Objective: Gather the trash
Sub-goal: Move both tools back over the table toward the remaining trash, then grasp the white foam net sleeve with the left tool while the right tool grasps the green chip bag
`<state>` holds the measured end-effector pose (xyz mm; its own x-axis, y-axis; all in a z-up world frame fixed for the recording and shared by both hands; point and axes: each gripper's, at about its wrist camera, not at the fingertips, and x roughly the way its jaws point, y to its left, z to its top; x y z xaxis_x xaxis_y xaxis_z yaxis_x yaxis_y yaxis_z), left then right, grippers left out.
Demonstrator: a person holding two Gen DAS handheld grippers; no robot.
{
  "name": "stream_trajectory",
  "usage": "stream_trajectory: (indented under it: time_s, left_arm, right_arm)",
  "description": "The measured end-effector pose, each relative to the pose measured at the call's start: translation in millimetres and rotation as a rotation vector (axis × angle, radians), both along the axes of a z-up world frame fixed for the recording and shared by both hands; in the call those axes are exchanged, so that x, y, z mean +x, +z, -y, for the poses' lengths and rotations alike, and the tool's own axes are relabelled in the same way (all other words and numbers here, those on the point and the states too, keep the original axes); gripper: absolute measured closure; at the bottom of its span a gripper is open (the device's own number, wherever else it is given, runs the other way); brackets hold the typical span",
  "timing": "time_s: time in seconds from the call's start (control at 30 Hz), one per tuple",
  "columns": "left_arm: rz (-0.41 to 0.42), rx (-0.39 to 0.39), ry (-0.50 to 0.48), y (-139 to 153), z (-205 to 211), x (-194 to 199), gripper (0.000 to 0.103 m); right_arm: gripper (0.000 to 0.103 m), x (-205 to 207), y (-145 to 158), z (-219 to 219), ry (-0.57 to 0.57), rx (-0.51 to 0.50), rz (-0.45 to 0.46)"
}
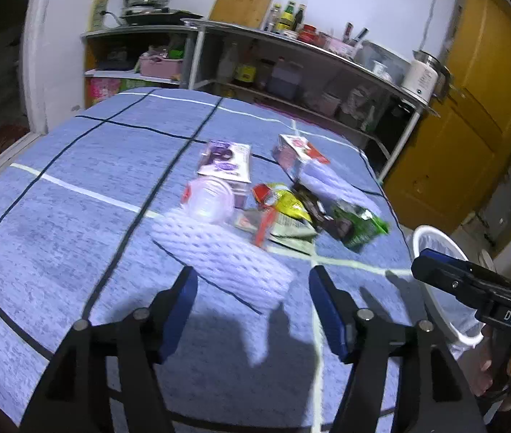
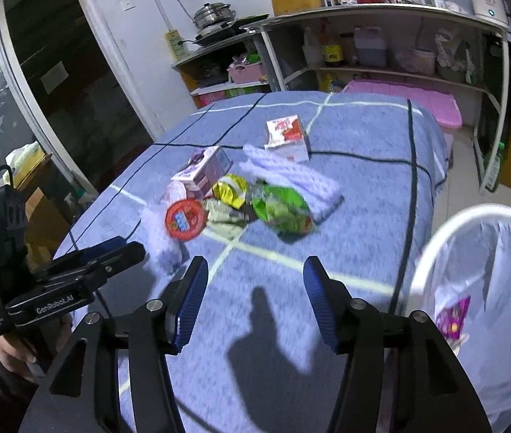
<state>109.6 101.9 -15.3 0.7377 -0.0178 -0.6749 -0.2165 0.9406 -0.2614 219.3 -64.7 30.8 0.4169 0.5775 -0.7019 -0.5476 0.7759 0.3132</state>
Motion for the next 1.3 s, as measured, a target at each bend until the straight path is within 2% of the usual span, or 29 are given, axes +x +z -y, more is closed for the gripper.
stream_trajectory:
  time_s: [0.47,0.63,0.83,0.9,0.97,1.03,1.07,1.2,1.3]
  left_arm:
    - [-0.032,-0.078,0.075,-15.0,-17.5,22.0,0.028]
    - [-0.056,-0.112,0.107,-22.0,-21.8,28.4,0.027]
    - [-0.080,-0.118,0.112,-30.4,-19.7,31.7,0.028]
    - [-0.077,-0.105,0.106,-31.2,-17.2,30.9,0.034]
    - [-0.084,-0.095,0.100,-31.8,-15.6,31.7,0.045]
    - [-0.086,-0.080,0.097,-31.7,-13.9,31.2,0.053]
    - [-0.086,-0.078,0.094,-31.6,-13.4,30.3,0.058]
    - [-0.084,-0.068,0.087,-30.4,-13.7,25.8,0.070]
    - [-0.079,-0.056,0.083,-28.3,-12.5,20.1,0.073]
  right_arm:
    - [0.046,36.6,-8.5,-36.5,0.045,-0.067,0.047]
    - [0.046,45.3,-15.5,-43.3,0.051,-0.097,0.055]
    - [0.046,52.4,-17.5,-45.6,0.033,-0.112,0.052]
    - [0.046,54.6,-17.5,-45.0,0.030,-0.110,0.049]
    - [0.047,56.9,-18.5,-45.0,0.026,-0.106,0.038]
    - [0.059,58.4,-19.2,-46.4,0.031,-0.105,0.031]
    - [0.060,57.9,-19.3,-47.2,0.032,-0.108,0.032]
    - [0.062,54.1,-17.2,-47.4,0.039,-0.097,0.042]
    - [0.065,47.9,-13.7,-44.4,0.038,-0.077,0.048]
